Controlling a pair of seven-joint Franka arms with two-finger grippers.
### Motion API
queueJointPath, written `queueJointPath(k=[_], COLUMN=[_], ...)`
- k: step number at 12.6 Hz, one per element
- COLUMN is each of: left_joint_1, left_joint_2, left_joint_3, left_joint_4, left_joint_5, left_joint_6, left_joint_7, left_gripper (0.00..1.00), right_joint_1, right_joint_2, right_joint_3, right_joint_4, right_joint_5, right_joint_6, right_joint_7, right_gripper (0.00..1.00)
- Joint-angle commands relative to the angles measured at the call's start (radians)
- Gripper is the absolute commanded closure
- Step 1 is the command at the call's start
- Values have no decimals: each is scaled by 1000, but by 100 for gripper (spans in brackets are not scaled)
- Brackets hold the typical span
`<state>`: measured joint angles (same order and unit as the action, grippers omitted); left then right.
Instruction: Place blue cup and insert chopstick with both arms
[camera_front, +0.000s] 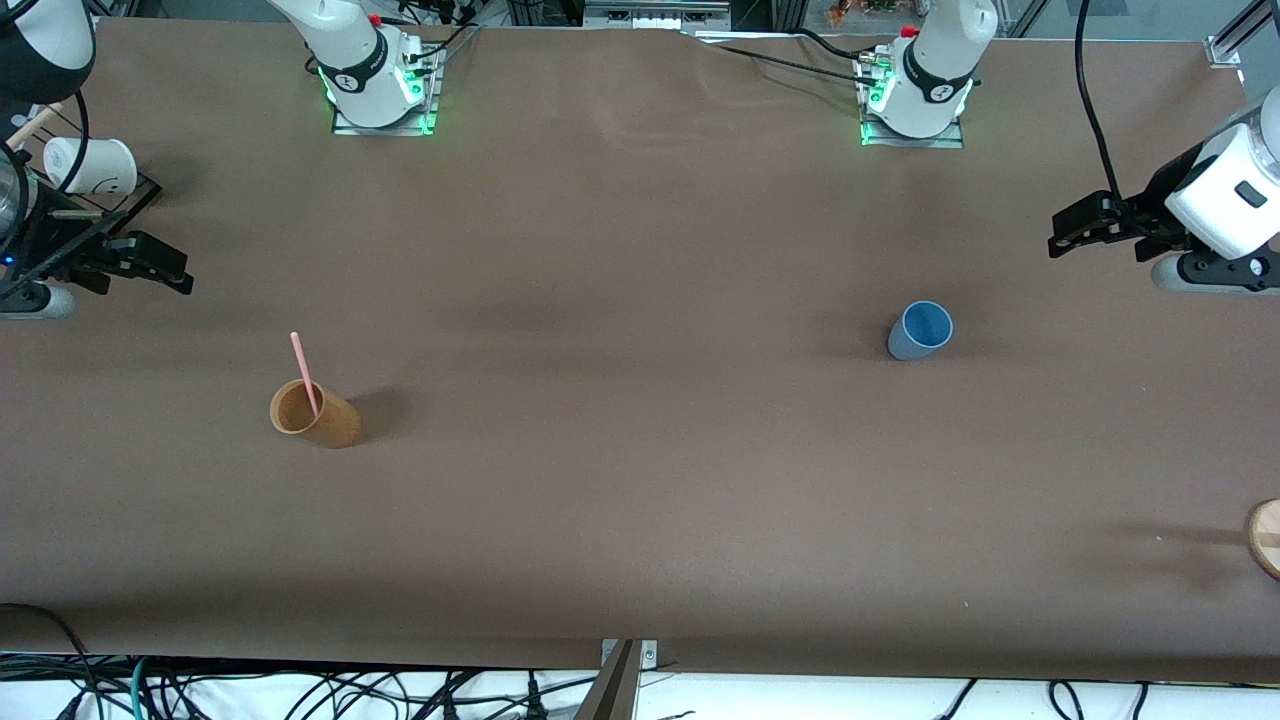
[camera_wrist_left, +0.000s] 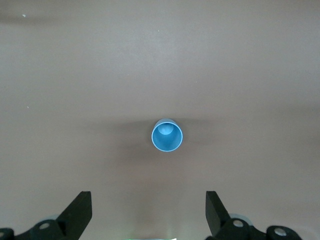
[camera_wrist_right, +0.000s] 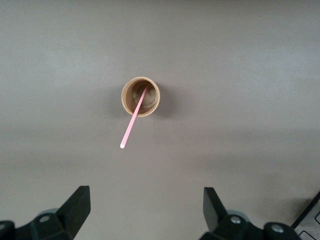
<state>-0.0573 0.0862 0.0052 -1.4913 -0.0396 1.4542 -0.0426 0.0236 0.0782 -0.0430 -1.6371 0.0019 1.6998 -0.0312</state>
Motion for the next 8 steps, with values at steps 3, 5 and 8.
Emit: queueJointPath(k=[3,5,8], left_joint_1=[-1,1,1], left_joint_2=[23,32,79], left_joint_3=[2,1,2], left_joint_4=[20,19,6], left_joint_5=[-23,-19,-9], left_joint_6=[-14,-14,20], left_joint_7=[6,4,4], left_gripper=[0,0,0], right_joint_1=[13,28,59], right_joint_2=[31,54,78], right_joint_3=[9,9,9], right_joint_4=[-15,-12,-64], right_joint_5=[-10,-11,-16], right_joint_6=[0,10,47], right_joint_7=[-1,-13,3], right_gripper=[0,0,0])
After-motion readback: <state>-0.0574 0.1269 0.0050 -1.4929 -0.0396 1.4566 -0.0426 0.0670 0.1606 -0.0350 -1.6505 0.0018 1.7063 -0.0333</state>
